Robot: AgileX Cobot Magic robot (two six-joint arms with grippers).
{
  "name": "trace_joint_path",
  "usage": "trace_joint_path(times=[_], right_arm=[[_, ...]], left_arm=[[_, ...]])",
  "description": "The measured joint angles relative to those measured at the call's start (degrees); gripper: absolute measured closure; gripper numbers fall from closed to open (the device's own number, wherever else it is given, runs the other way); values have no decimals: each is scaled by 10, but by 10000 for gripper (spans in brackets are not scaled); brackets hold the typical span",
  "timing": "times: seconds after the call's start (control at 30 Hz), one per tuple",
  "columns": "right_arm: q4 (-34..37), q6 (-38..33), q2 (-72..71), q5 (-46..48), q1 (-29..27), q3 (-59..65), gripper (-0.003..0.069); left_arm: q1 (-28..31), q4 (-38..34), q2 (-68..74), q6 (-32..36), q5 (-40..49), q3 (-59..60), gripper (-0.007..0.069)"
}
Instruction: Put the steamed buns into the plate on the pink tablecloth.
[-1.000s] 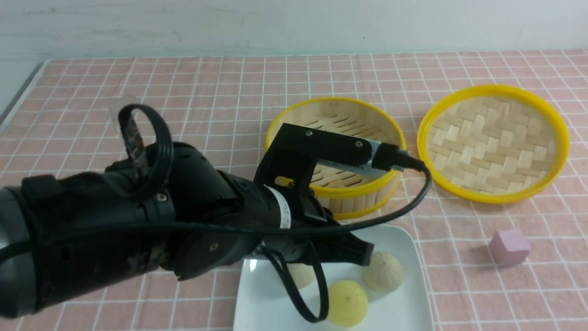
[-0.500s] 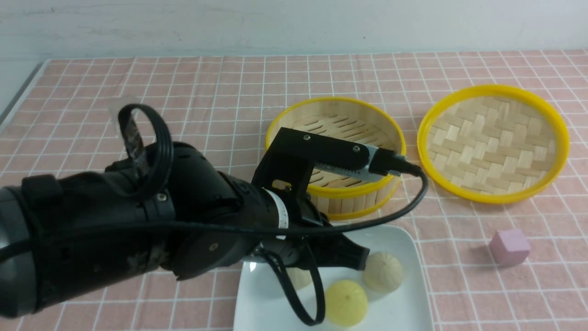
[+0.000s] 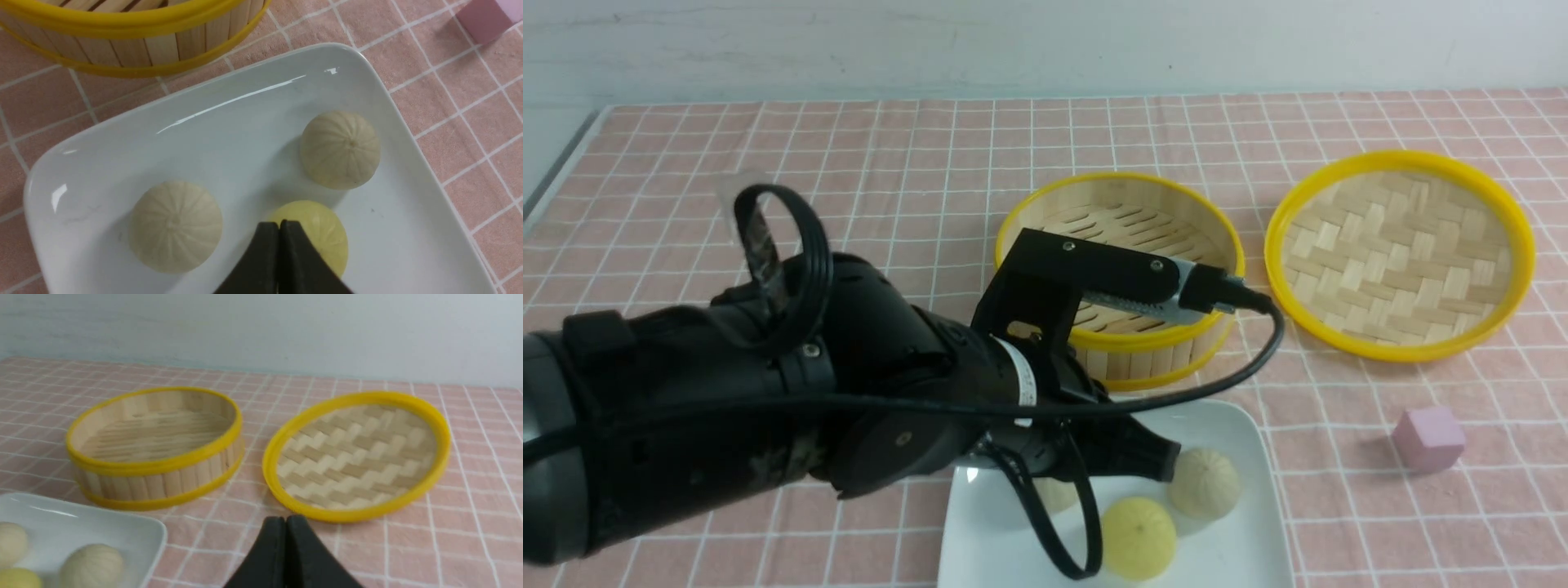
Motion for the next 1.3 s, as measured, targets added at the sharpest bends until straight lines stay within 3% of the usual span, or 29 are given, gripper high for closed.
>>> trace_joint_path(times=[0.2, 0.47, 0.57, 0.6, 0.63, 0.73, 0.83, 0.97, 1.1, 1.3], right_arm=[[0, 0, -44, 3, -85, 87, 645], [0, 0, -49, 34, -126, 97, 641], [0, 0, -49, 38, -132, 95, 636], [0, 0, -49, 38, -132, 95, 636], [0, 0, -49, 39, -132, 95, 634], [0, 0, -49, 40, -132, 95, 634], [0, 0, -49, 40, -132, 95, 631], [0, 0, -49, 40, -132, 95, 627], [0, 0, -49, 41, -132, 95, 626], [0, 0, -49, 41, -132, 95, 622]], left_arm=[[0, 0, -1, 0, 11, 0, 606], [0, 49, -86, 1, 86, -26, 602], [0, 110, -169, 2, 199, -57, 602], [0, 112, -179, 2, 207, -61, 602], [0, 118, -222, 2, 284, -74, 602], [0, 117, -302, 2, 375, -82, 602], [0, 119, -398, 2, 406, -71, 602], [0, 118, -500, 2, 362, -15, 602], [0, 97, -607, -29, 200, 122, 601], [0, 97, -653, -109, -11, 247, 592]])
